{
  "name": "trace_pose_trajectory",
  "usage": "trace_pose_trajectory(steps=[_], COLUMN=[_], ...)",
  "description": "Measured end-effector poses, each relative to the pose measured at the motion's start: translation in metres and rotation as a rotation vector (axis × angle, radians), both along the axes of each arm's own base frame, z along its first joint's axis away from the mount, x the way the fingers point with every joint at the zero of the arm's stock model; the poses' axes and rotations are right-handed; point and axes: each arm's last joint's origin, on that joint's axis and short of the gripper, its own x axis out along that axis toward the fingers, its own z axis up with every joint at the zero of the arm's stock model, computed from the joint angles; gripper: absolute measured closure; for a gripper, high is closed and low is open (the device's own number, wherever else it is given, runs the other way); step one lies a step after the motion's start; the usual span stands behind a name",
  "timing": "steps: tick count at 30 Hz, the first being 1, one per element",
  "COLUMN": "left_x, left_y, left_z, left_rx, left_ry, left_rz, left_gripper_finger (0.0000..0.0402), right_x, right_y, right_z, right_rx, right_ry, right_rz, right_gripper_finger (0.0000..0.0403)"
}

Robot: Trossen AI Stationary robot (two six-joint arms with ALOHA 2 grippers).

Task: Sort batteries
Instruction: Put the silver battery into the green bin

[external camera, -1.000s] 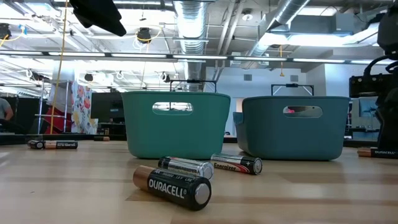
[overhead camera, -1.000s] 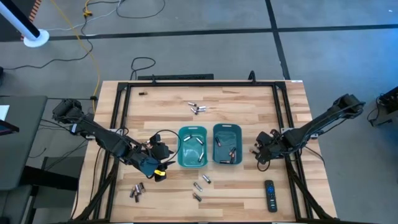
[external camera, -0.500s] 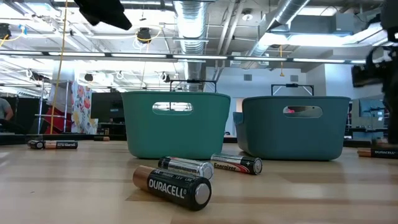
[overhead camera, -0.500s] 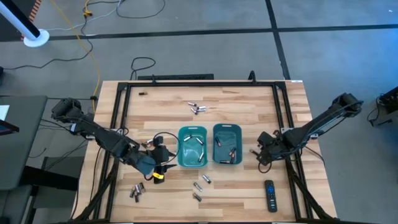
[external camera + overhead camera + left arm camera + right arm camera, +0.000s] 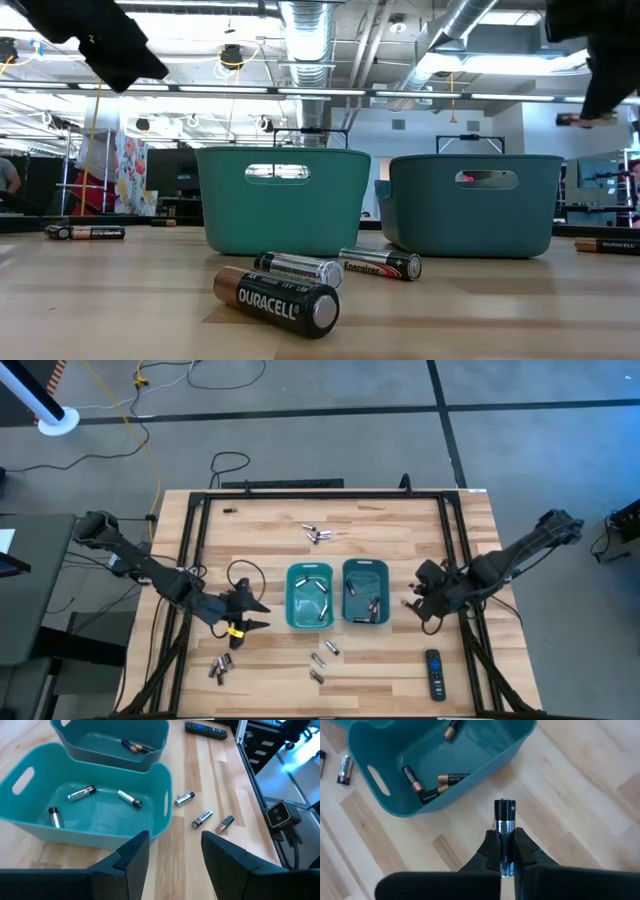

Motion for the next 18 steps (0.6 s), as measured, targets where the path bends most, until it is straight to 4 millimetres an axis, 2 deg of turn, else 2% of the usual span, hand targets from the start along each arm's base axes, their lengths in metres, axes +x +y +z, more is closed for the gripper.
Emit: trace_pose_trajectory(steps=[4, 8, 14, 18], left_x=[-0.008, -0.016, -0.026, -0.032], left_y=[0.004, 0.009, 0.014, 0.017], left_z=[0.0, -0.001, 0.0, 0.002], left_rx=[-0.011, 0.0, 0.013, 0.013], left_ry=[0.005, 0.058, 0.106, 0.122], left_rz=[-0.019, -0.031, -0.052, -0.081], left_gripper_finger=[0.0226, 0.0226, 0.0226, 0.0226], right_x=[0.015, 0.05, 0.128, 0.182], right_y=[0.0, 0.002, 0.008, 0.009], right_z=[0.017, 0.029, 0.031, 0.024], right_rx=[0.022, -0.021, -0.115, -0.093], right_ry=[-0.097, -0.165, -0.129, -0.084], right_rz=[0.006, 0.049, 0.123, 0.185], right_gripper_finger=[0.0392, 0.0392, 0.0392, 0.0392])
